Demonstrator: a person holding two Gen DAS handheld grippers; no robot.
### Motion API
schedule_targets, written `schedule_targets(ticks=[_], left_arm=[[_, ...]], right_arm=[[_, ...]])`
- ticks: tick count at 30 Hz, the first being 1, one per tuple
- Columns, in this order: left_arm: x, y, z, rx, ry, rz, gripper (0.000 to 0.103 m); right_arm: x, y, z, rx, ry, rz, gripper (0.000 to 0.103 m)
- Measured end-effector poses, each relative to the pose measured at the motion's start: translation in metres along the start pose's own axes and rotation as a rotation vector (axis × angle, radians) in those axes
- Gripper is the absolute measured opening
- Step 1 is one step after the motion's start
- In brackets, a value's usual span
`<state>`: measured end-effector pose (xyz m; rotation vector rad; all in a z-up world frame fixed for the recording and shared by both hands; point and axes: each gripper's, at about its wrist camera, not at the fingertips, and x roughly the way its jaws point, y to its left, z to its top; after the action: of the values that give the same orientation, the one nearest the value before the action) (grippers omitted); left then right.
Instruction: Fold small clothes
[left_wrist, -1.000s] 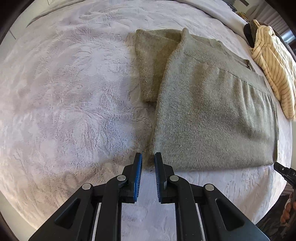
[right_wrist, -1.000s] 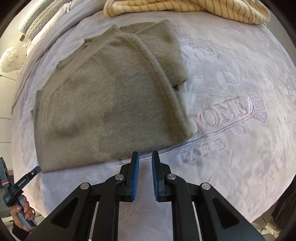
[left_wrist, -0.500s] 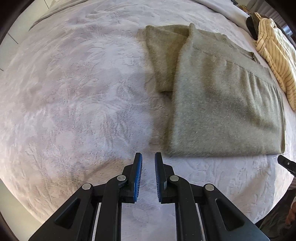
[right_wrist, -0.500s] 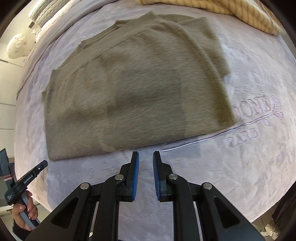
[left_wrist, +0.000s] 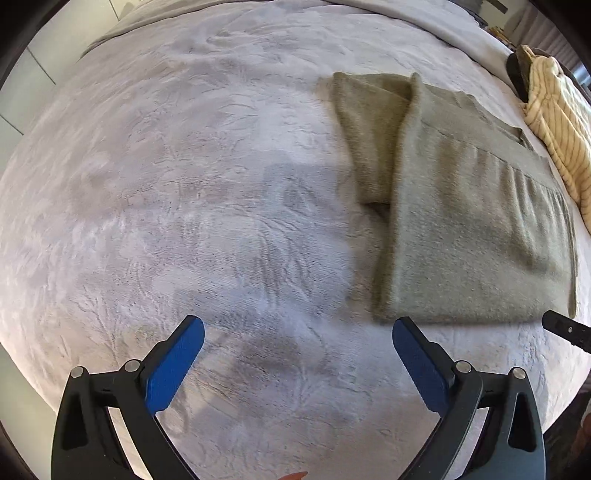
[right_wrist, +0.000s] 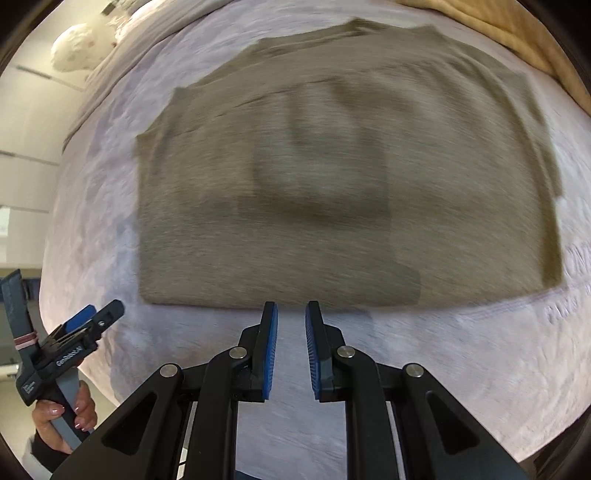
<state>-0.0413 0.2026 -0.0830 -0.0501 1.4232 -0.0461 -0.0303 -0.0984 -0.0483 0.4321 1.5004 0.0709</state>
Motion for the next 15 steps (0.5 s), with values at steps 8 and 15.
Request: schedule_targets(ticks=[8,15], left_arm=[[0.008,0.012,0.013,-0.015,-0.012,0.023,0.102],[0.019,0.024,0.026,-0.02,-0.023,0.047,0.102]], right_arm=[[0.018,0.045,0.019,-0.097,0.004,0.023,0.054],[0.034,0.059,0.041,-0.084,-0.016,0.077,0.054]])
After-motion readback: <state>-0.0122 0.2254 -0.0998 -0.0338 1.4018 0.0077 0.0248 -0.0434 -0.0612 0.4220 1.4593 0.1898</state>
